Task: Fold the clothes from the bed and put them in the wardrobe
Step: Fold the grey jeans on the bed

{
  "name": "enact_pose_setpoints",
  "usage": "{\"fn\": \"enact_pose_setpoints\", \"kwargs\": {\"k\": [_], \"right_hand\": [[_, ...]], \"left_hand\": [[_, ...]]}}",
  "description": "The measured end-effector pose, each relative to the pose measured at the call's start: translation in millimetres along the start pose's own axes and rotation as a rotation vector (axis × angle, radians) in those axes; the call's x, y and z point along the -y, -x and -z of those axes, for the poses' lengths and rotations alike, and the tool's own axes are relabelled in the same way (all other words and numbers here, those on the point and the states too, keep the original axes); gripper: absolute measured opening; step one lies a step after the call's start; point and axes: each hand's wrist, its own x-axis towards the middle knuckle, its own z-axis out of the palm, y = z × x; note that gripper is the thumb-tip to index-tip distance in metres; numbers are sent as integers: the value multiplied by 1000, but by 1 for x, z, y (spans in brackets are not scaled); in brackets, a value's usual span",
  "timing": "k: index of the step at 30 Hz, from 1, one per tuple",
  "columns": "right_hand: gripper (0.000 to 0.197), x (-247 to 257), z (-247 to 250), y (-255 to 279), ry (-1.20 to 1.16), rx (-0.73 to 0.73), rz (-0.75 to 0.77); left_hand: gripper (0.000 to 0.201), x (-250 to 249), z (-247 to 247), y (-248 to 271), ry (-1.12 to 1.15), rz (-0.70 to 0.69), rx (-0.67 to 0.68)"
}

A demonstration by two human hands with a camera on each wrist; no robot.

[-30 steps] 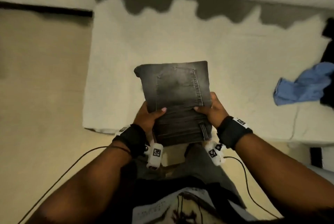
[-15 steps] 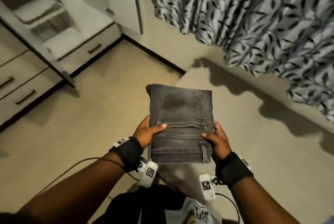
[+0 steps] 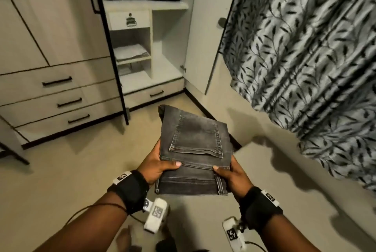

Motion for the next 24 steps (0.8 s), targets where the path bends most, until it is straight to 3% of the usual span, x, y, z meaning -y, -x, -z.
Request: {"fn": "enact_pose_setpoints", "kwargs": {"k": [5, 8, 13, 18, 24], "right_hand": [[60, 27, -93, -91, -3, 23, 52], [49, 50, -144, -136, 12, 83, 94], [46, 76, -203, -195, 22, 122, 126], [38, 115, -227, -252, -12, 129, 145], [35, 155, -219, -342, 20, 159, 156]], "left_hand": [[102, -61, 90, -39, -1, -125, -114], [95, -97, 143, -60, -25, -149, -154], [102, -141, 206, -90, -37, -154, -220], [100, -179, 230, -132, -30, -219, -270], [106, -201, 245, -209, 6, -222, -306]]}}
